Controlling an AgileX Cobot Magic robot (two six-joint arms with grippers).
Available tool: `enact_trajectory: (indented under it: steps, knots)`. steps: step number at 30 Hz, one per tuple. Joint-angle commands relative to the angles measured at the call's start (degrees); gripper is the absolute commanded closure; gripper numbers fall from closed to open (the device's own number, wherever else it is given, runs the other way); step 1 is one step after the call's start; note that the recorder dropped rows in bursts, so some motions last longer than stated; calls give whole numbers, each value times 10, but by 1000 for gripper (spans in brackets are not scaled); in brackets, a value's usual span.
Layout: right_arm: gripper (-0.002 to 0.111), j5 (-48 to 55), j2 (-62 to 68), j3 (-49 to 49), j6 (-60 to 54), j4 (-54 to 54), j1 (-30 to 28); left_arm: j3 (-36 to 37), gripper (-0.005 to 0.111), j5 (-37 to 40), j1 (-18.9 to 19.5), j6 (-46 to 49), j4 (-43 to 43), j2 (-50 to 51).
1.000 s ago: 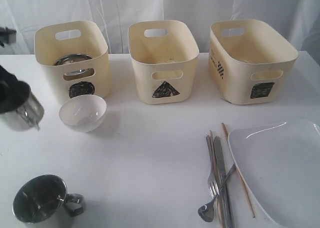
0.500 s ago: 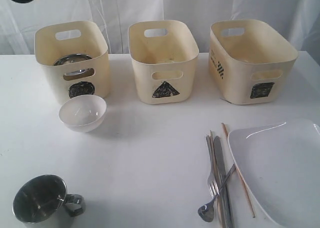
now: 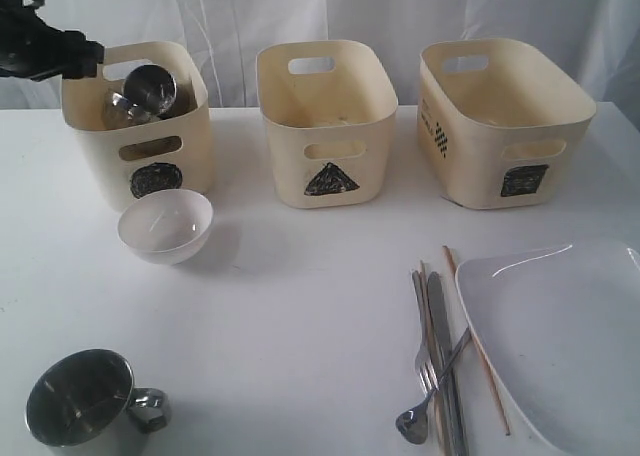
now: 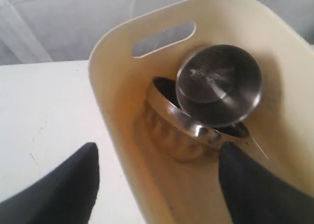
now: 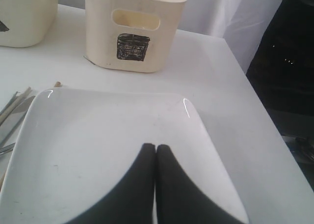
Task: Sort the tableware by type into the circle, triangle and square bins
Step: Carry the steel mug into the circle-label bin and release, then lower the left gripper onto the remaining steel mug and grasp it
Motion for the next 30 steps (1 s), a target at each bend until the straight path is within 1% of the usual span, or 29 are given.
enact_trajectory:
  steps: [1,2,4,5,6,8,10,12,14,16,18,20,22,24,27,28,30]
  knots:
    - [108,-4,-3,0,-1,-4,-2,-3,64,263,-1,0,-4,-85]
    - [108,-4,-3,0,-1,-4,-2,-3,77,377,-1,4,-11,-98]
    - [108,-4,-3,0,-1,-4,-2,0,103,542,-1,49,-38,-95]
    - [108,-4,-3,0,-1,-4,-2,18,107,542,-1,66,-52,-94]
    - [108,-4,-3,0,-1,-4,-2,50,107,542,-1,74,-67,-99]
    - [108,-4,-3,0,-1,-4,-2,106,107,542,-1,76,-69,-100]
    - [108,-4,-3,0,-1,-4,-2,144,107,542,-1,85,-69,-103]
    - [108,-4,-3,0,-1,-4,-2,182,107,542,-1,131,-82,-111]
    - [108,-4,-3,0,-1,-4,-2,223,107,542,-1,193,-118,-129]
    - [108,-4,-3,0,-1,-4,-2,261,107,542,-1,223,-158,-159]
    - [108,-4,-3,0,-1,-4,-2,289,107,499,-1,231,-178,-200]
    - [108,-4,-3,0,-1,-4,-2,316,107,437,-1,236,-178,-251]
    - [108,-4,-3,0,-1,-4,-2,334,107,414,-1,250,-167,-294]
    - [108,-4,-3,0,-1,-4,-2,355,107,419,-1,271,-155,-320]
    - [108,-4,-3,0,-1,-4,-2,395,106,450,-1,272,-136,-329]
    - [108,-4,-3,0,-1,-4,-2,407,105,459,-1,272,-136,-329]
    - [108,-4,-3,0,-1,-4,-2,440,94,461,-1,272,-146,-328]
